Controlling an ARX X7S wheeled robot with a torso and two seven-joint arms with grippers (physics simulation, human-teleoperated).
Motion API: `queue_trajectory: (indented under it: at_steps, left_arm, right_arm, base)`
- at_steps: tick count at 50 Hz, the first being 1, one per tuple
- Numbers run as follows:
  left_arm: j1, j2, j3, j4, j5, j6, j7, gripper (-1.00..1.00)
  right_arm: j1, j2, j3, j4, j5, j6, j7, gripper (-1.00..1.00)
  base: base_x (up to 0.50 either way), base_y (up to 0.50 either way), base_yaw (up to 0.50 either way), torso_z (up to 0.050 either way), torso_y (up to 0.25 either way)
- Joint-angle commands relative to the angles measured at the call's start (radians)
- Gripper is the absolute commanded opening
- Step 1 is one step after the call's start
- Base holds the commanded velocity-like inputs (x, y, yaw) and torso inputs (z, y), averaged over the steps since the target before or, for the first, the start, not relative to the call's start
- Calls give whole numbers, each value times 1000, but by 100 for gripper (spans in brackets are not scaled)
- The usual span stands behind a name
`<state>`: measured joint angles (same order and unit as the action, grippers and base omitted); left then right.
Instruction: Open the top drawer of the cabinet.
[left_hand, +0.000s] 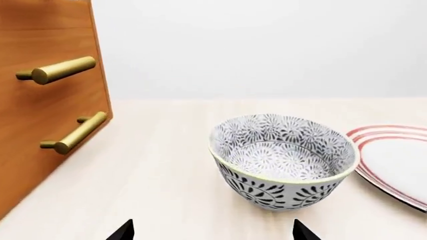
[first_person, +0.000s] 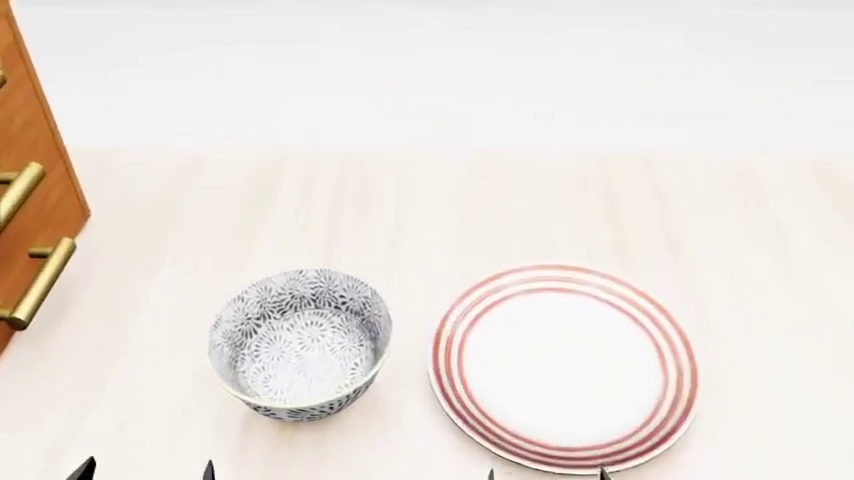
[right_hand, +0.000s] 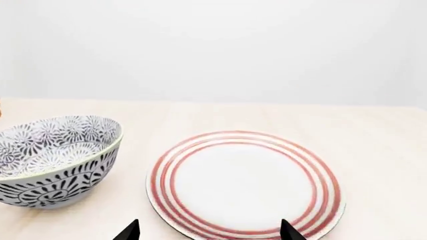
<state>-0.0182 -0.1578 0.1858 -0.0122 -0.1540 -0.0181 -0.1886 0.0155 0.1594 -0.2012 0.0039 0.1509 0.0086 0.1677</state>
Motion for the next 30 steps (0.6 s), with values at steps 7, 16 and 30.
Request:
queue_trajectory:
  at_steps: [7, 16, 30]
  left_arm:
    - [0, 12, -14, 1, 2, 14, 15, 100]
    - [0, 6, -10, 10, -5, 7, 8, 100]
    - [-1, -1, 1, 5, -10, 16, 0, 100]
  right_arm:
    - [4, -12, 16, 4, -6, -8, -9, 100]
    - [6, -8, 12, 6, 1, -12, -3, 100]
    - [3, 2, -2, -3, 2, -25, 3, 100]
  base:
    - [500, 0, 0, 0, 0]
    - [500, 0, 0, 0, 2]
    - [286, 0, 0, 0, 0]
